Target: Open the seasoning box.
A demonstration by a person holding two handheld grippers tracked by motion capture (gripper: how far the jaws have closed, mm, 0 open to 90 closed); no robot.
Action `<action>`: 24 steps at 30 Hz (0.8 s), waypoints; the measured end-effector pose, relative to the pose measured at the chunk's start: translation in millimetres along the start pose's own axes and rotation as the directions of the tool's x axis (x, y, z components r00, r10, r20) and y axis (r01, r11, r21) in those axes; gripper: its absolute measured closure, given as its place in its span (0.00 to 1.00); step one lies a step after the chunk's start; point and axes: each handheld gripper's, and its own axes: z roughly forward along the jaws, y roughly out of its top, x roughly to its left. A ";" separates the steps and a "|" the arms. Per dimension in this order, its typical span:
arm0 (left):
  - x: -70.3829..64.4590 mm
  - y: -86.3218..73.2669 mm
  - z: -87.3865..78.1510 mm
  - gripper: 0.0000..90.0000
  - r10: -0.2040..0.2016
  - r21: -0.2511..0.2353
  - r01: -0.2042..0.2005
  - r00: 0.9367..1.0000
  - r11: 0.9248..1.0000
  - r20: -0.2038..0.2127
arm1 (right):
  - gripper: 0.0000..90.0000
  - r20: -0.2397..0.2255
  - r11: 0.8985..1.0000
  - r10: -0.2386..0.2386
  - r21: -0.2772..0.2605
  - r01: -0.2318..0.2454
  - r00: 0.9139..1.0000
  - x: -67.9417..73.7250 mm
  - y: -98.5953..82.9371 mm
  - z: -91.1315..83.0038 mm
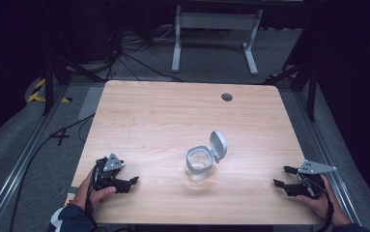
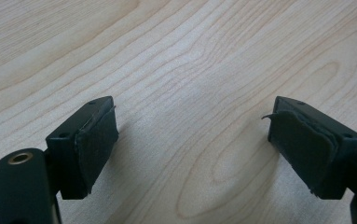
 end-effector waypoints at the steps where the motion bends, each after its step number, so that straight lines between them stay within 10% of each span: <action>1: 0.0 0.0 0.0 0.18 0.000 0.000 0.000 1.000 1.000 0.000 | 0.29 0.000 1.000 -0.003 -0.002 0.003 1.000 -0.1 0.2 0.5; 24: 0.6 0.2 0.0 0.17 0.008 -0.001 -0.008 1.000 1.000 -0.004 | 0.28 0.000 1.000 0.001 0.003 -0.001 1.000 0.2 0.9 1.0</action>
